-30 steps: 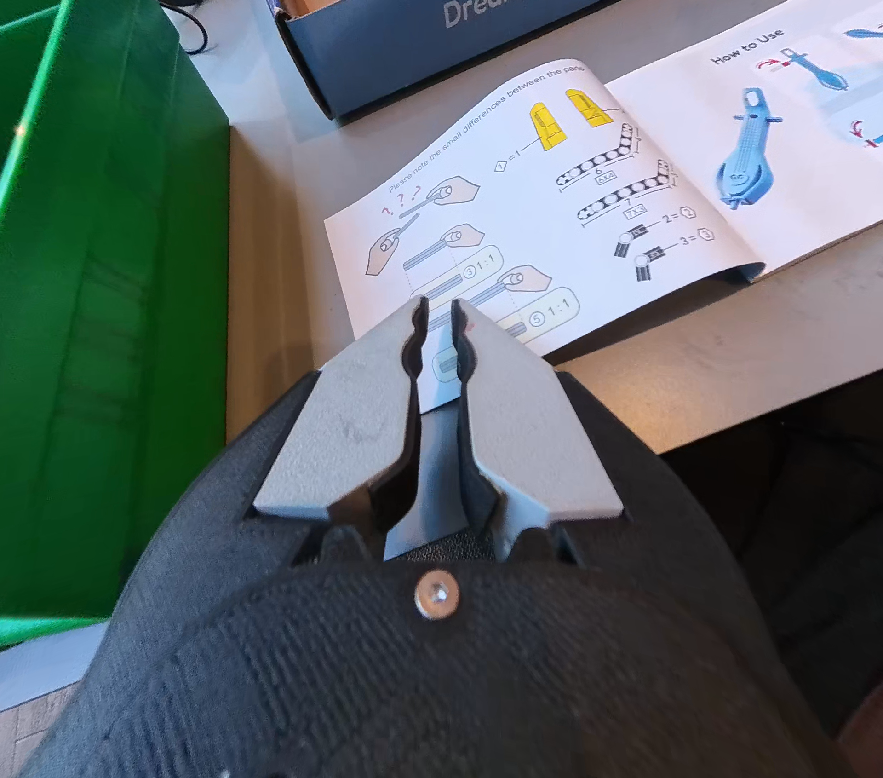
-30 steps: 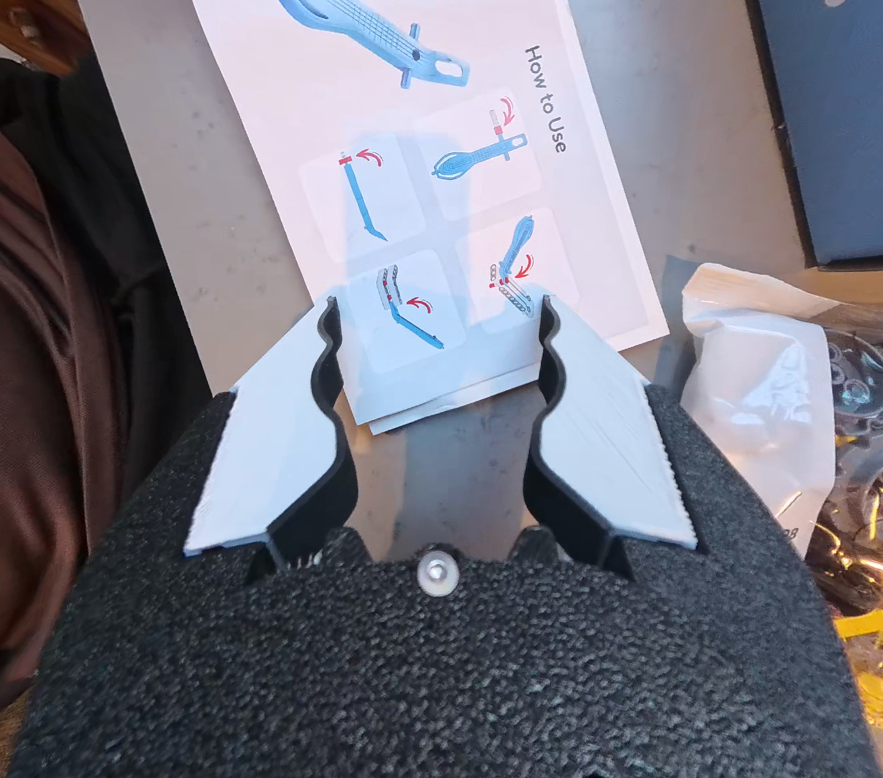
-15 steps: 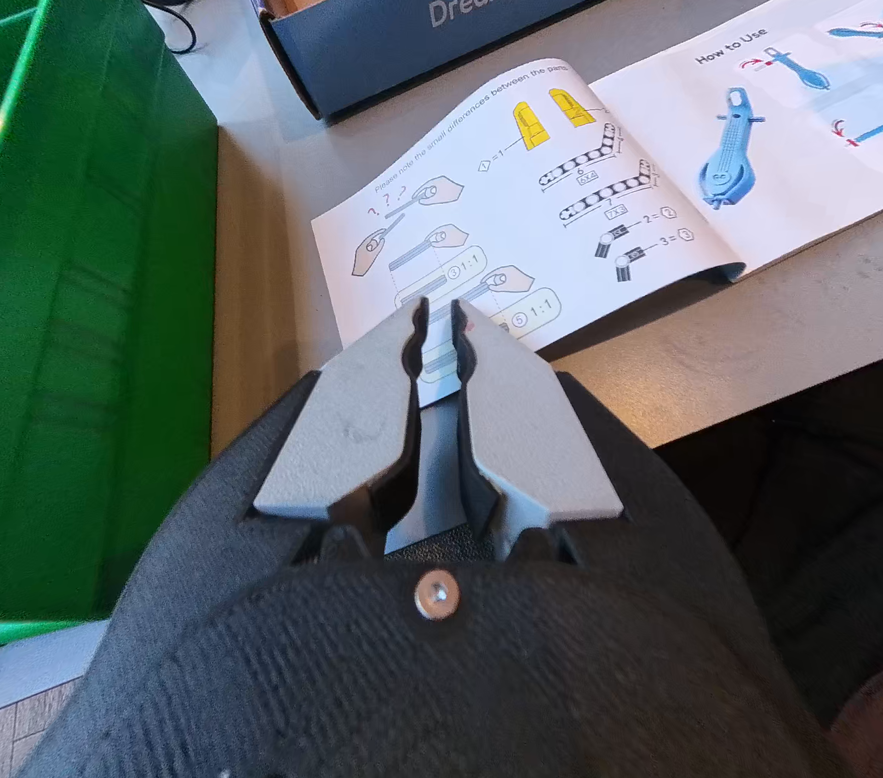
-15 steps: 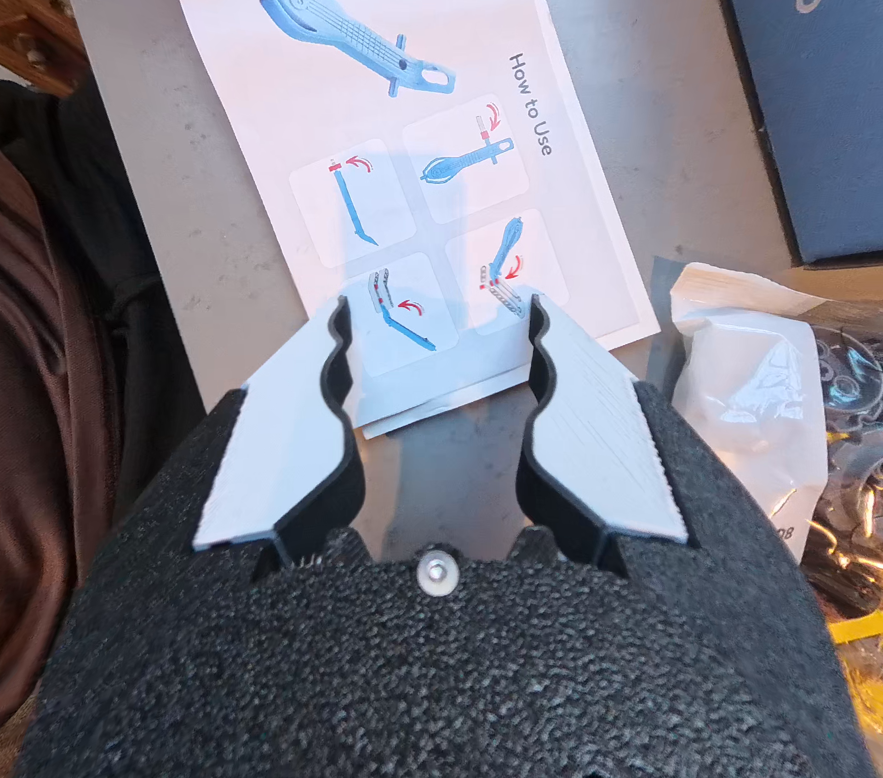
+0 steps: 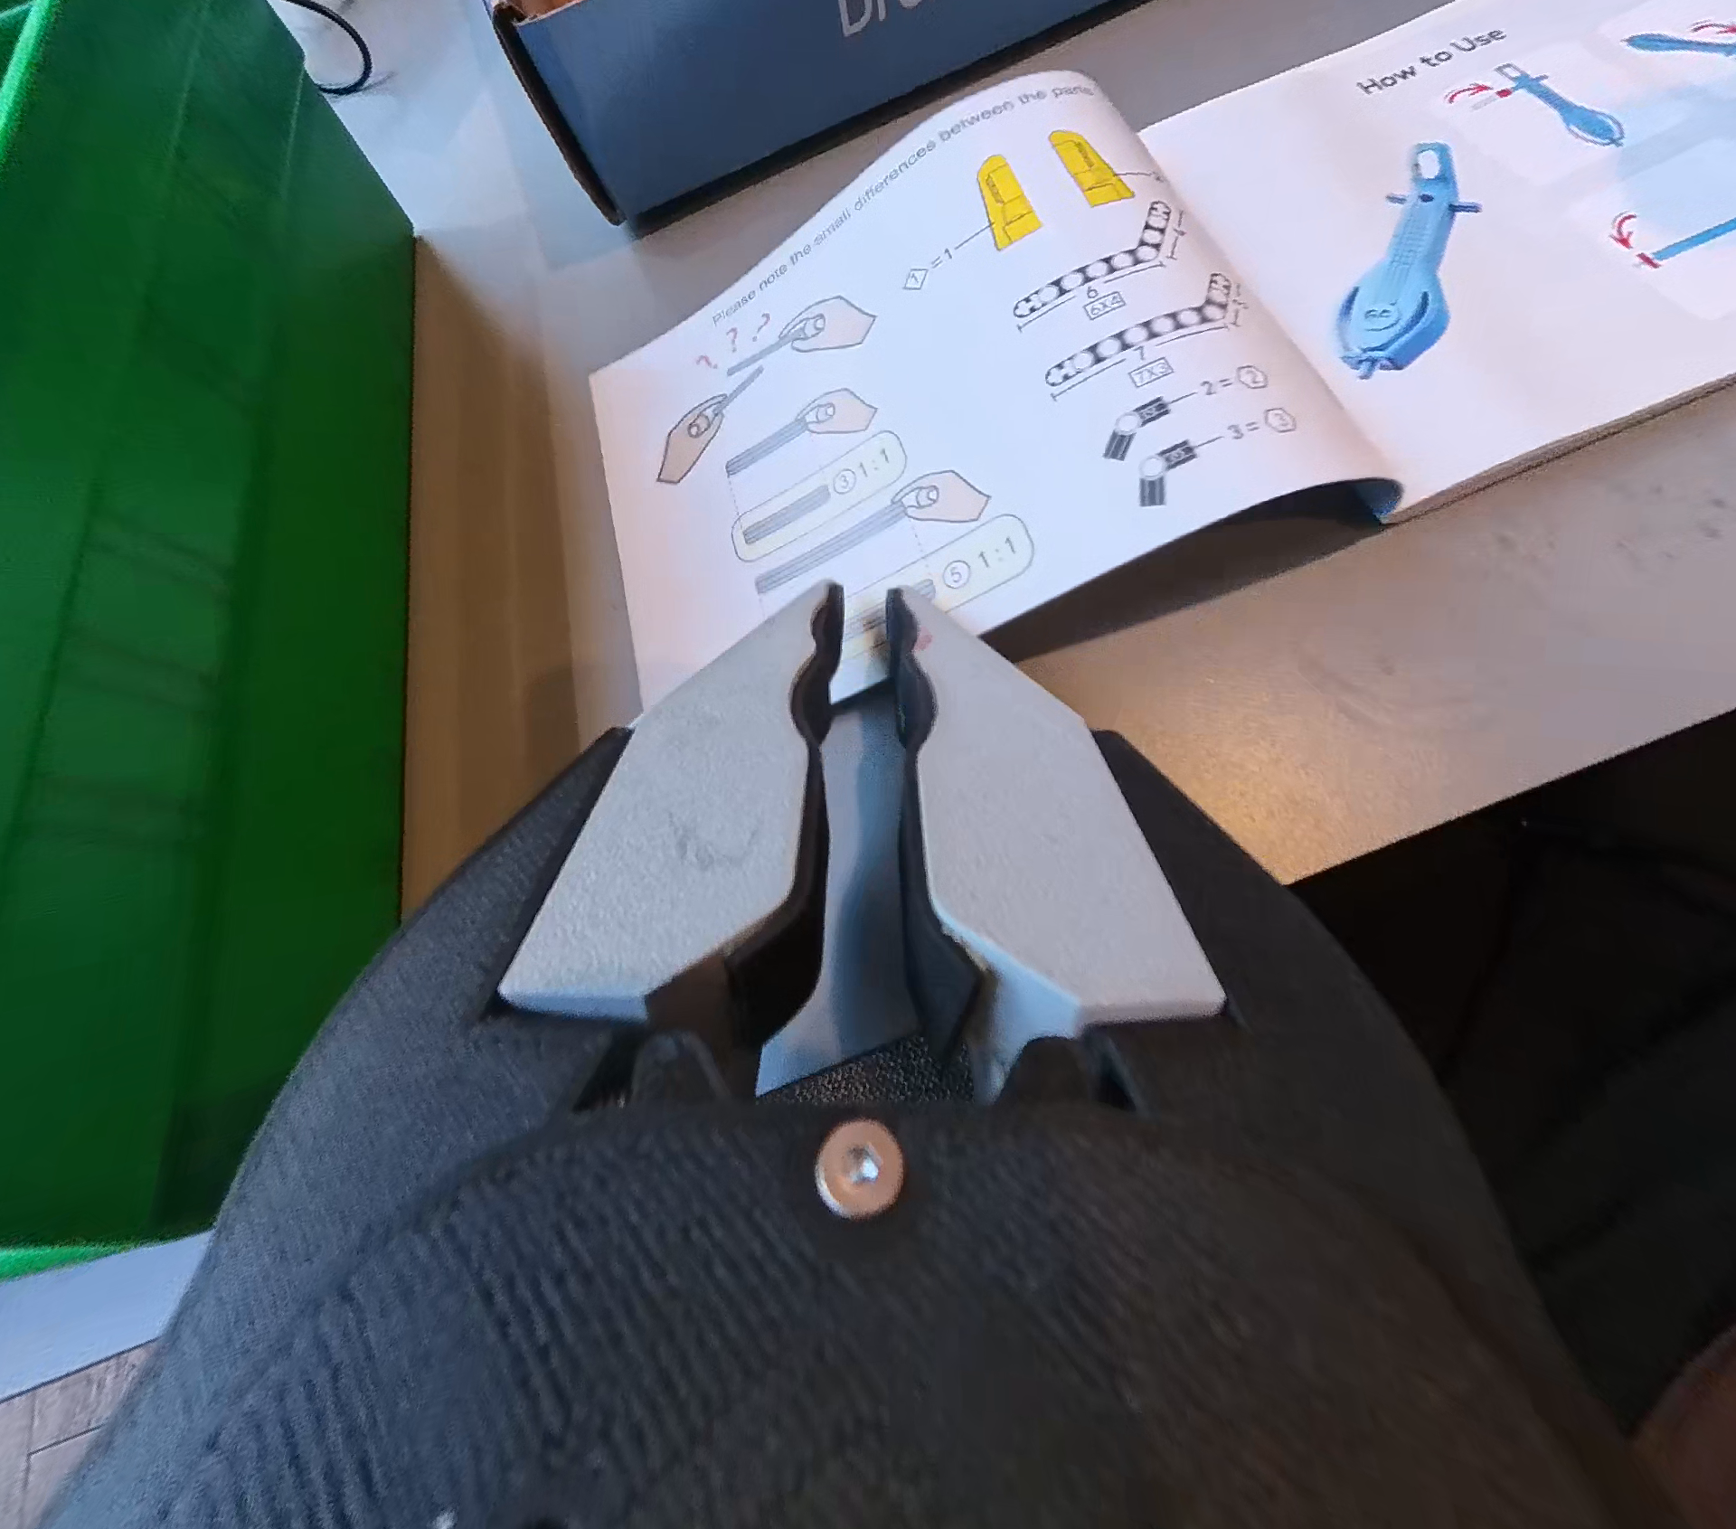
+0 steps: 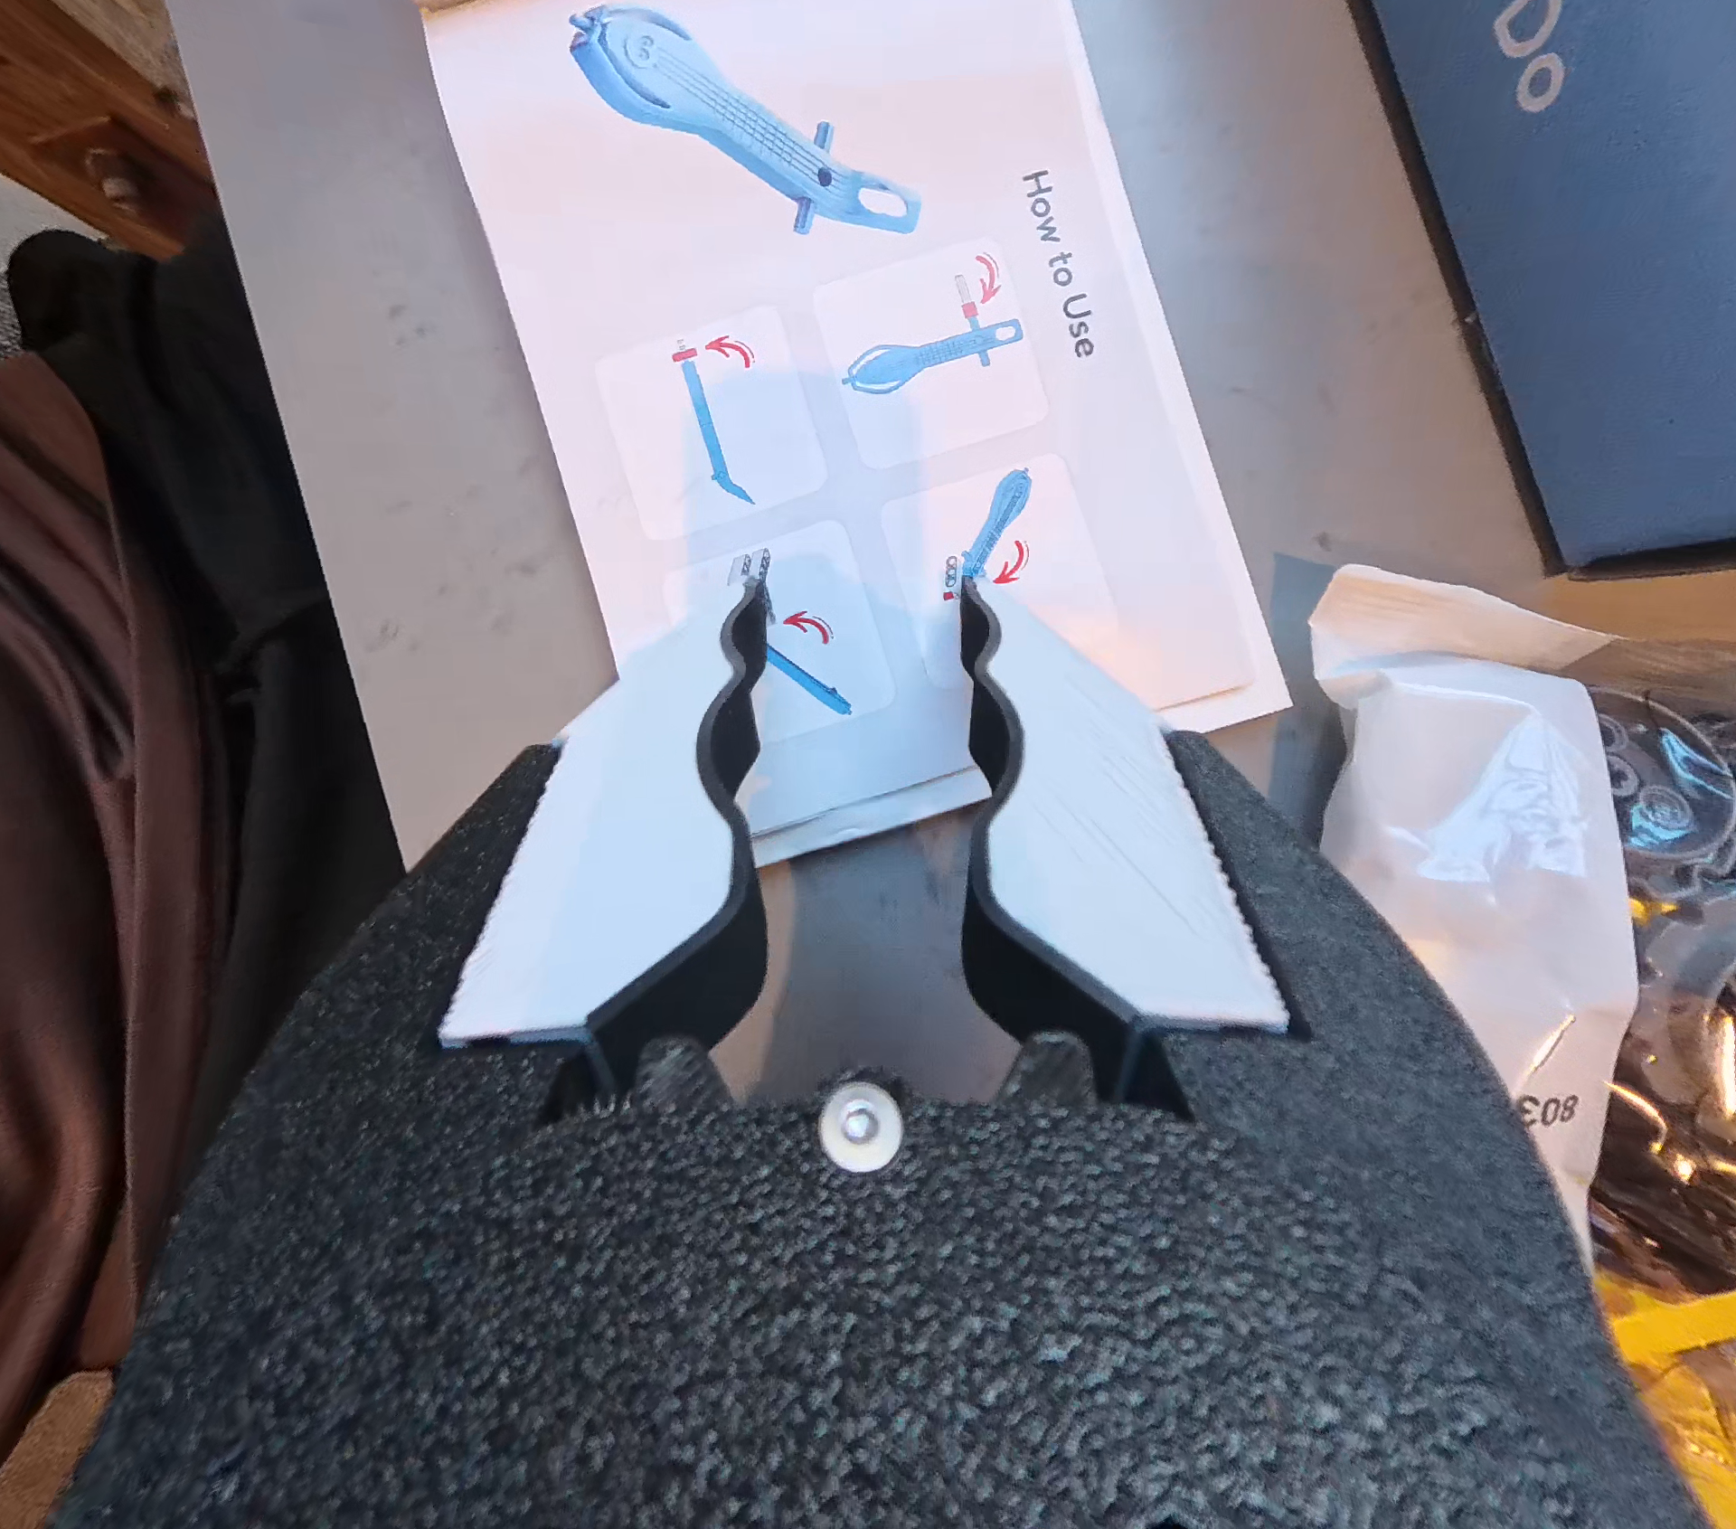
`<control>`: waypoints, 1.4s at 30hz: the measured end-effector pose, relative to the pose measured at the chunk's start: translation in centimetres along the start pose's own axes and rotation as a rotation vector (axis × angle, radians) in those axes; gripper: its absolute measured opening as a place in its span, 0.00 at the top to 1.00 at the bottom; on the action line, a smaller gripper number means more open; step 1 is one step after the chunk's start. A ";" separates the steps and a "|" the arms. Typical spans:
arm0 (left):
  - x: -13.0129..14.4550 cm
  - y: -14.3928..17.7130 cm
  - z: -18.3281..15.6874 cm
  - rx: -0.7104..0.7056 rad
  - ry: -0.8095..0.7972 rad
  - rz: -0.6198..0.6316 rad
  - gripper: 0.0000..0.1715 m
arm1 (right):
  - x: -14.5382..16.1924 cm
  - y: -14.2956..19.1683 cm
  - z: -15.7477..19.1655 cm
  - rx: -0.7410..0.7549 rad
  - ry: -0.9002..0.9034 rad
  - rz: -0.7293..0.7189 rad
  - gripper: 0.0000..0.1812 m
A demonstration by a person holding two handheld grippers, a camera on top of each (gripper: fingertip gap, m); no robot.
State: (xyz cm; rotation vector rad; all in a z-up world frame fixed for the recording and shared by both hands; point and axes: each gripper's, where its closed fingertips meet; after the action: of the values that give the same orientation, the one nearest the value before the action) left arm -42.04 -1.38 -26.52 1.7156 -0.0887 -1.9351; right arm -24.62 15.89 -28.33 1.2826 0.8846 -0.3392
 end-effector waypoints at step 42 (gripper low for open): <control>-6.7 1.5 -9.2 0.270 -0.103 -0.223 0.82 | 0.6 3.6 -0.1 0.030 0.112 0.046 0.76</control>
State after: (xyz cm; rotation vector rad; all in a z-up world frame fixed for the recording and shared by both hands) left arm -32.68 3.03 -21.57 1.8624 -0.2138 -2.2622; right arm -21.83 17.19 -26.31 1.3578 0.9463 -0.2462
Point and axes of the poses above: each gripper's, where its closed fingertips meet, y back along the fingers, x out of its underside, z = x × y across the jaws, and after that the axes turned 12 degrees about -z, right-handed
